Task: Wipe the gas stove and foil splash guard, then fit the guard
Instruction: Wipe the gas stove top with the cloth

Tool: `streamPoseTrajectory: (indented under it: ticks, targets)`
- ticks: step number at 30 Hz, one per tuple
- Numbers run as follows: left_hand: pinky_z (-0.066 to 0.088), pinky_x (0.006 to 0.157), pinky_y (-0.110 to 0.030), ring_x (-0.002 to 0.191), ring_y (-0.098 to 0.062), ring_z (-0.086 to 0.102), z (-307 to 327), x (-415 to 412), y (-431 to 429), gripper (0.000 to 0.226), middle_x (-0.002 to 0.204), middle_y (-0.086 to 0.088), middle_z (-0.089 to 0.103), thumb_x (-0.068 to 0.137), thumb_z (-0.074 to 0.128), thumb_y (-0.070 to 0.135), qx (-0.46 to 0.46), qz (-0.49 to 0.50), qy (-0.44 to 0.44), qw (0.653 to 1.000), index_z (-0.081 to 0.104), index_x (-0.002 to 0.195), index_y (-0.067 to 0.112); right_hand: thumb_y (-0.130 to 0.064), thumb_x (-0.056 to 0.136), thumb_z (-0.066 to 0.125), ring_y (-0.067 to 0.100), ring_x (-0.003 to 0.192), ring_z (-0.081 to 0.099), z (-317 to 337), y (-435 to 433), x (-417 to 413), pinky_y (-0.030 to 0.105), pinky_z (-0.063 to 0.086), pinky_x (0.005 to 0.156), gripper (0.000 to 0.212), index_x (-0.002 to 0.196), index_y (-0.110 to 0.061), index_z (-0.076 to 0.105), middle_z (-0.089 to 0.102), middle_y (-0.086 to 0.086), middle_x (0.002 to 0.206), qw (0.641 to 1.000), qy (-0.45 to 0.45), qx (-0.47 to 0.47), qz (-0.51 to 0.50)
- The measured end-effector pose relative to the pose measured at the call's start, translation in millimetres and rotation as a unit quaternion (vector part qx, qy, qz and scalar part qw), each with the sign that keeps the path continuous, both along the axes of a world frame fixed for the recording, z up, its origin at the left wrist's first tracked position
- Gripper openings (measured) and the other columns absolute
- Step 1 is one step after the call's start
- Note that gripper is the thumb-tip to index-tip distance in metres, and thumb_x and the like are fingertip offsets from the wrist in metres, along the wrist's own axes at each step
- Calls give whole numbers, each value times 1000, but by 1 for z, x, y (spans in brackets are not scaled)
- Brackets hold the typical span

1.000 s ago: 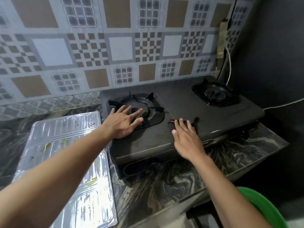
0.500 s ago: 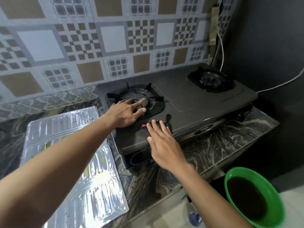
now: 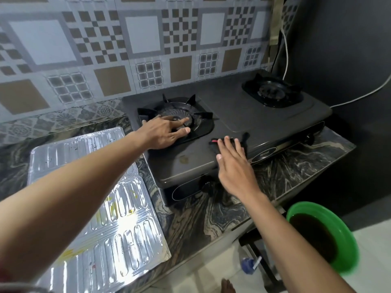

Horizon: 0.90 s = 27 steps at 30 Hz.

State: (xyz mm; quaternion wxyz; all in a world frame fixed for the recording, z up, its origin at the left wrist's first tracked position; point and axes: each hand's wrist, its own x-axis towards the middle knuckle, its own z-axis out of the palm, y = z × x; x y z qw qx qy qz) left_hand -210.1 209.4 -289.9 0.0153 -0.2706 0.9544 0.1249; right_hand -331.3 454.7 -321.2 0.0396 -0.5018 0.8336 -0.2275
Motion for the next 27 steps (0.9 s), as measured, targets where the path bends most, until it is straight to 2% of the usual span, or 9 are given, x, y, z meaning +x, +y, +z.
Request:
streamPoseTrajectory:
  ticks: [6,9,13,17,19,23,25,27]
  targets:
    - [28,111,-67,149,-26,29,-2,-2,-2,86,162,5,31,73,8,97,9,7,-7,1000,23,148,59,-26,105,28,25,152,6,0,-15,78,42,7,124,52,155,-12,24,19,4,163,991,58,8,121]
    - [29,109,-68,148,-25,30,-1,-3,-3,84,162,8,31,73,9,97,14,10,-7,1000,24,147,60,-19,100,38,27,151,8,0,-26,103,40,5,124,54,153,-11,29,25,7,162,984,70,4,163]
    - [26,111,-68,149,-25,28,-1,-3,-5,85,162,8,30,71,9,98,18,11,-13,1000,22,147,62,-20,95,46,26,150,16,1,-30,102,43,16,122,58,151,-12,33,32,8,159,977,77,7,199]
    - [25,112,-67,150,-23,27,-2,-6,-6,90,162,8,31,67,7,100,20,13,-12,1000,23,147,61,-26,102,32,25,148,23,5,-24,60,40,17,122,51,151,-11,34,34,7,158,983,71,15,166]
    - [24,113,-68,150,-24,25,-1,-5,-5,92,163,8,30,65,7,100,24,15,-16,999,23,147,61,-26,102,32,24,147,26,4,-16,22,36,15,123,51,150,-10,36,36,9,156,992,71,10,106]
    - [21,112,-71,151,-26,22,4,-4,-1,85,164,7,26,72,11,95,32,14,-23,999,24,148,59,-26,105,33,22,148,21,3,0,-39,34,13,122,49,151,-13,36,32,5,159,999,33,14,-33]
    - [20,112,-72,152,-26,21,5,-3,0,80,164,7,25,77,14,92,30,16,-25,999,24,149,58,-25,105,32,22,148,20,3,-3,-33,35,12,123,48,151,-13,37,34,5,158,998,42,8,-40]
    - [19,112,-72,152,-25,20,5,-4,-1,83,164,7,25,74,13,93,32,16,-26,999,24,149,58,-23,104,31,24,146,25,3,-11,-9,36,14,123,47,149,-11,41,39,6,155,998,66,2,-4]
